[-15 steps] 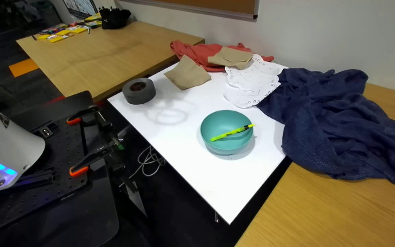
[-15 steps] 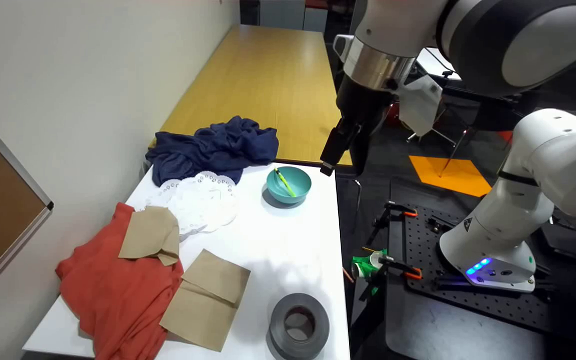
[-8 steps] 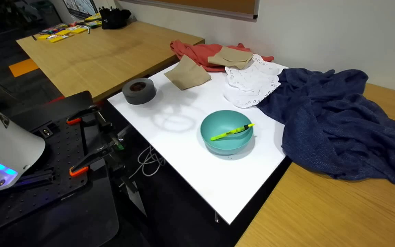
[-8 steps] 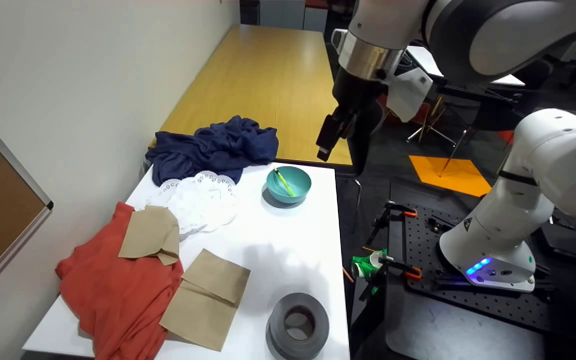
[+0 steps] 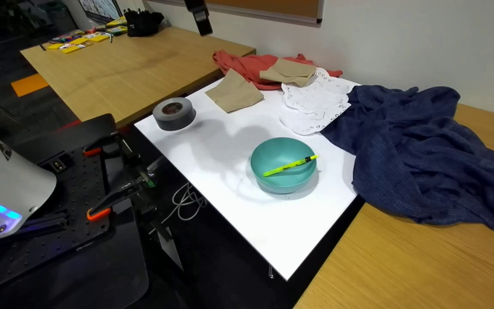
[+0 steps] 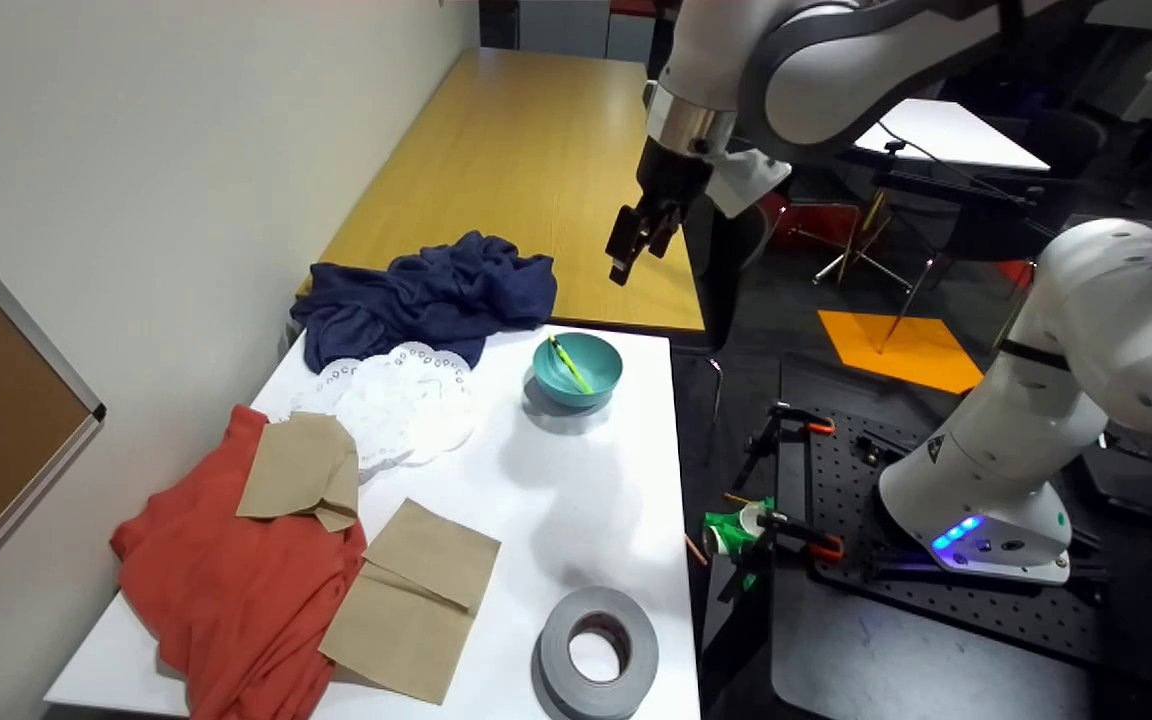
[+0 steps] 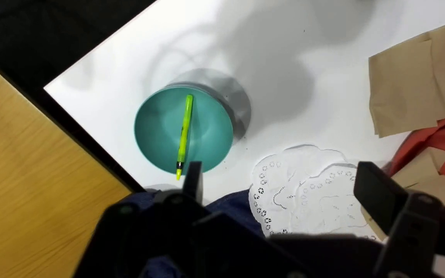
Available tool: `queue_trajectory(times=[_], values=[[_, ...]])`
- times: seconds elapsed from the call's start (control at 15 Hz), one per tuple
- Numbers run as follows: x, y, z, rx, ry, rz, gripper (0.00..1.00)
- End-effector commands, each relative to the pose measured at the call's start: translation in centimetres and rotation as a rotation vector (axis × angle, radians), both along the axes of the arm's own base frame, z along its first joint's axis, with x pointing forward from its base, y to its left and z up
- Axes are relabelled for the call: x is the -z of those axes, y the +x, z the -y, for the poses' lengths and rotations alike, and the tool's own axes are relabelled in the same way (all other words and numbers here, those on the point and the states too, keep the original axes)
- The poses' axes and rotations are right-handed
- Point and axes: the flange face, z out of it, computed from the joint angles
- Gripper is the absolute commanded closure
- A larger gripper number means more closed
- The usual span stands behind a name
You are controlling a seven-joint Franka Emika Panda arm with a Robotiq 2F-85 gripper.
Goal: Remove the pencil from the bowl and move the bowl to the left
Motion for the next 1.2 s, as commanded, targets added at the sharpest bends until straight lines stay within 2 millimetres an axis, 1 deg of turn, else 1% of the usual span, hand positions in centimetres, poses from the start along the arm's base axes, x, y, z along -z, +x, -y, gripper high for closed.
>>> queue_trajectory(times=[0.0,0.2,0.4,0.47,0.53,0.6,0.67,0.93,1.13], values=[[4.6,2.3,3.1,0.035,-0.002,-0.021,0.00],[9.4,3.4,4.4,0.066,0.005,-0.057,0.00],[13.3,4.3,5.1,0.092,0.011,-0.099,0.00],[14.2,4.5,5.2,0.103,0.010,-0.116,0.00],[12.9,3.3,4.6,0.084,0.007,-0.110,0.00],[13.8,3.4,4.7,0.086,0.007,-0.125,0.00],[14.1,3.4,4.7,0.086,0.007,-0.131,0.00],[13.6,3.6,4.7,0.084,0.006,-0.122,0.00],[14.2,4.6,5.6,0.110,-0.035,-0.038,0.00]])
